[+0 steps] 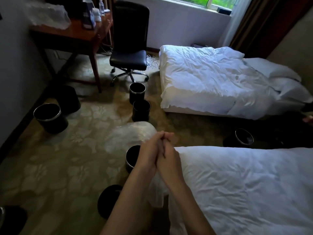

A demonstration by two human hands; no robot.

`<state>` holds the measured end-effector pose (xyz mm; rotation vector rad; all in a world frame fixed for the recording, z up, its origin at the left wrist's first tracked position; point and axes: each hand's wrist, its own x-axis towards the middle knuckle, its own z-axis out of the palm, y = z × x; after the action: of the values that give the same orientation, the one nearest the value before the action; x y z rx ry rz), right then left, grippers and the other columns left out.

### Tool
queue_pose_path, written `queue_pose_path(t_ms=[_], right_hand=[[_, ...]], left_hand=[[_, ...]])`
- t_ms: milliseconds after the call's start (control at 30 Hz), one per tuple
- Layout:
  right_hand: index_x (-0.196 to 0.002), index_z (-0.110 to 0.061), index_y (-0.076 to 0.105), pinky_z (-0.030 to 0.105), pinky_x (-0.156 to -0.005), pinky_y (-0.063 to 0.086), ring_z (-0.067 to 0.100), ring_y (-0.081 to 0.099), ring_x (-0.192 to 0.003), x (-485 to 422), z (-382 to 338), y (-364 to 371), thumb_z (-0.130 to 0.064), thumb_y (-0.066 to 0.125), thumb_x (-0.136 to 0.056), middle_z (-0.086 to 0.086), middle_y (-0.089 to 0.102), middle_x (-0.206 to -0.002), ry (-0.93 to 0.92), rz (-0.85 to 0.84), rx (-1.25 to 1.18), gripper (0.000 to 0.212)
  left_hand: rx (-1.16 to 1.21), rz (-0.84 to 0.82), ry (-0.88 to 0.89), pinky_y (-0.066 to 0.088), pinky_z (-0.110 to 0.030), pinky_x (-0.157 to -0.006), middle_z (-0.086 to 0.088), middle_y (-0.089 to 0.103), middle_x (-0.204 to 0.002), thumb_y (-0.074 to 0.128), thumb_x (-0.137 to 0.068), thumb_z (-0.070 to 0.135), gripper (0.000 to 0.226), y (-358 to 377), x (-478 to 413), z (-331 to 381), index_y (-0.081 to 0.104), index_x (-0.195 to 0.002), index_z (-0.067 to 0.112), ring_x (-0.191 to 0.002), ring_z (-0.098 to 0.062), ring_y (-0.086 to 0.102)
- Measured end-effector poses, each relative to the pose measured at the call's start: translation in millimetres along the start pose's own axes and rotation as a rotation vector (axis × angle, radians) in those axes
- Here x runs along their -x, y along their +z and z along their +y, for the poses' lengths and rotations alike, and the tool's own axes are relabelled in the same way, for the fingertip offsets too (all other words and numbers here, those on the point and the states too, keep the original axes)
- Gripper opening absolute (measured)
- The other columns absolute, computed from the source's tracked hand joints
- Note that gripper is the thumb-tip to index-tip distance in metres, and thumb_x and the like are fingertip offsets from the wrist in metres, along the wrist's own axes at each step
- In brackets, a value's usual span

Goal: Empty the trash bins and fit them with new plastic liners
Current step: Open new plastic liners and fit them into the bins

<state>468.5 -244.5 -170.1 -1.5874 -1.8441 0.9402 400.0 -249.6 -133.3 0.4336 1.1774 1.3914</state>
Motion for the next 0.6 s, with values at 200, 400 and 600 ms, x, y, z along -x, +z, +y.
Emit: queue_pose_path(t_ms=[200,400,600], right_hand=[[-0.125,-0.025,0.060,0.012,-0.073,0.048,-0.001,0.066,-0.089,-33,-2,10,-0.045,0.038,-0.101,-0.014,0.070,-0.096,-0.008,-0.004,0.037,0.038],[-0.128,-0.025,0.058,0.031,-0.080,0.057,0.005,0.067,-0.089,-67,-21,22,-0.041,0.038,-0.099,-0.009,0.071,-0.096,-0.058,-0.116,0.003,0.039],[-0.135,-0.018,0.053,0.028,-0.075,0.052,0.013,0.064,-0.095,-108,-55,62,-0.027,0.042,-0.102,-0.003,0.067,-0.106,-0.261,-0.396,0.002,0.036]], left_hand=[[0.035,0.006,0.008,0.049,-0.026,-0.082,-0.001,0.076,-0.098,0.054,-0.093,0.032,0.034,-2,-25,13,0.080,-0.074,0.023,-0.094,-0.007,0.070],[0.123,0.090,0.009,0.051,-0.018,-0.070,-0.001,0.077,-0.098,0.051,-0.096,0.028,0.037,-14,-53,32,0.078,-0.072,0.018,-0.090,-0.007,0.071],[0.328,0.363,0.096,0.052,-0.026,-0.085,-0.011,0.072,-0.097,0.048,-0.098,0.016,0.029,-56,-87,62,0.069,-0.082,0.004,-0.091,-0.016,0.066]])
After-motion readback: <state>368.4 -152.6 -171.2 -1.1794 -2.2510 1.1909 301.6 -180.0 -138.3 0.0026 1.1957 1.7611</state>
